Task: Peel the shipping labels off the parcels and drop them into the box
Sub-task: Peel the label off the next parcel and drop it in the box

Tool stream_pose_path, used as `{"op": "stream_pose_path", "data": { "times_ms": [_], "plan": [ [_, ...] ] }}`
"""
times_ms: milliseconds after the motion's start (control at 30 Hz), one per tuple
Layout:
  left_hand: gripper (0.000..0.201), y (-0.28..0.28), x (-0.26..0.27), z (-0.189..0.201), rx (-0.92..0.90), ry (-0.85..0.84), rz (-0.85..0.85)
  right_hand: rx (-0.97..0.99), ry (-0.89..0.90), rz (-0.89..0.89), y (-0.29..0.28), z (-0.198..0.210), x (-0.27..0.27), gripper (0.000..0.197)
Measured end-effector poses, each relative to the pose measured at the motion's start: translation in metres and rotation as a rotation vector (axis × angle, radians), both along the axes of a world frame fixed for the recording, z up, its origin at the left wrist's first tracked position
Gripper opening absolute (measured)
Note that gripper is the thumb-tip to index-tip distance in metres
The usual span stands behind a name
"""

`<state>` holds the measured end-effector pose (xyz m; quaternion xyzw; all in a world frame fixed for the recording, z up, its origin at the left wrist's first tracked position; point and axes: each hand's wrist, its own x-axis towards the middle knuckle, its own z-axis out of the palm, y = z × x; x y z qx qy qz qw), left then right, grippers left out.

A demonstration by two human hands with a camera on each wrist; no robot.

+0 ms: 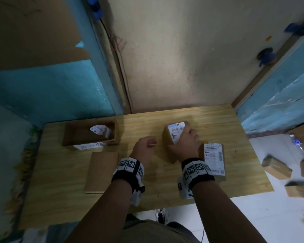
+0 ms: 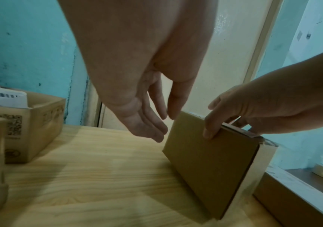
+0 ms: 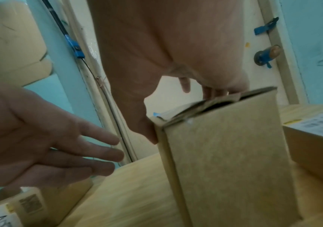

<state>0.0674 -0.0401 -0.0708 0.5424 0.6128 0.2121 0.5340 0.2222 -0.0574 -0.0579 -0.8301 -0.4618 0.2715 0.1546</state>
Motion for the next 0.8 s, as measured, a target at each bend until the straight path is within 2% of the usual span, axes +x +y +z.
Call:
{"op": "stream_pose_path", "data": {
  "times_ms": [100,200,333,433,600,700,800],
  "plan": [
    [0.045,0.0,-0.002,0.006,0.003,-0.039,-0.014,0.021,0.051,0.078,-0.002,0.001,-0.016,0.106],
    [0.05,-0.001,-0.003,0.004,0.019,-0.074,0.012,0.016,0.011,0.121,-0.012,-0.004,-0.037,0.1],
    [0.066,0.001,-0.006,-0.004,0.024,0.028,-0.017,0.004,-0.037,0.141,-0.024,-0.015,-0.057,0.093],
    [0.07,0.001,-0.009,-0.008,0.037,0.048,0.009,-0.047,0.018,0.123,-0.025,-0.019,-0.057,0.101],
    [0.054,0.003,-0.002,-0.011,0.093,0.085,0.08,-0.117,0.241,0.121,-0.022,-0.024,-0.048,0.119],
    [0.037,0.005,0.002,-0.007,0.198,0.154,0.106,-0.096,0.277,0.108,-0.021,-0.026,-0.047,0.124],
    [0.021,0.009,0.007,-0.004,0.205,0.2,0.134,-0.092,0.267,0.127,-0.021,-0.026,-0.047,0.126]
  ]
}}
